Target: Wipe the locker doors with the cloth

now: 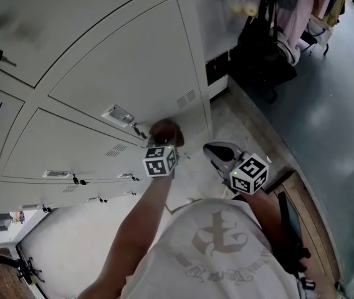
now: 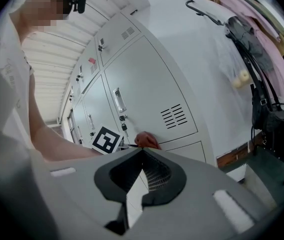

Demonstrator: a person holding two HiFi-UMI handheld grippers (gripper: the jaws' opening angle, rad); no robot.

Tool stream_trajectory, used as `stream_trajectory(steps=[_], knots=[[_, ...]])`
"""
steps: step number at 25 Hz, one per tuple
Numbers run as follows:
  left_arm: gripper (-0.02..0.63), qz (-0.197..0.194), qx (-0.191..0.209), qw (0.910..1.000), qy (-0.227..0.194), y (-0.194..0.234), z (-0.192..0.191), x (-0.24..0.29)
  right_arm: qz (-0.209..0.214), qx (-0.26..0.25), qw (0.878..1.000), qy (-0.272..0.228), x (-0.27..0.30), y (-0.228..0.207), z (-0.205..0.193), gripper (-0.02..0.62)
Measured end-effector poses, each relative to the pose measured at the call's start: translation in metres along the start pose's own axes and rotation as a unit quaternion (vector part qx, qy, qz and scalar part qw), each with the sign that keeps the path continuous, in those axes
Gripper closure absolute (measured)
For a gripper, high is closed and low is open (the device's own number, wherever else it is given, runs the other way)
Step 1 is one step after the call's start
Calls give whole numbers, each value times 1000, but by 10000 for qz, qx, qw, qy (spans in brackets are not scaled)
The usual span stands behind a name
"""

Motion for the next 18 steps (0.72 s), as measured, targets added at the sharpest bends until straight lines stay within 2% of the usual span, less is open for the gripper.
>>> stream_trajectory(steps=[18], knots=[[525,-232,109,9997,59,-69,38,73,-203,-65,9998,12,-63,-60,11,588]])
Point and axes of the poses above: the fingertips, and each gripper's own axes: x forward along the fingers, y to its left, z out of its top, the point moved 1 cm from there along -x, backward along the fingers, and after that the axes turned 4 degrees about y, right-handed, at the moved point
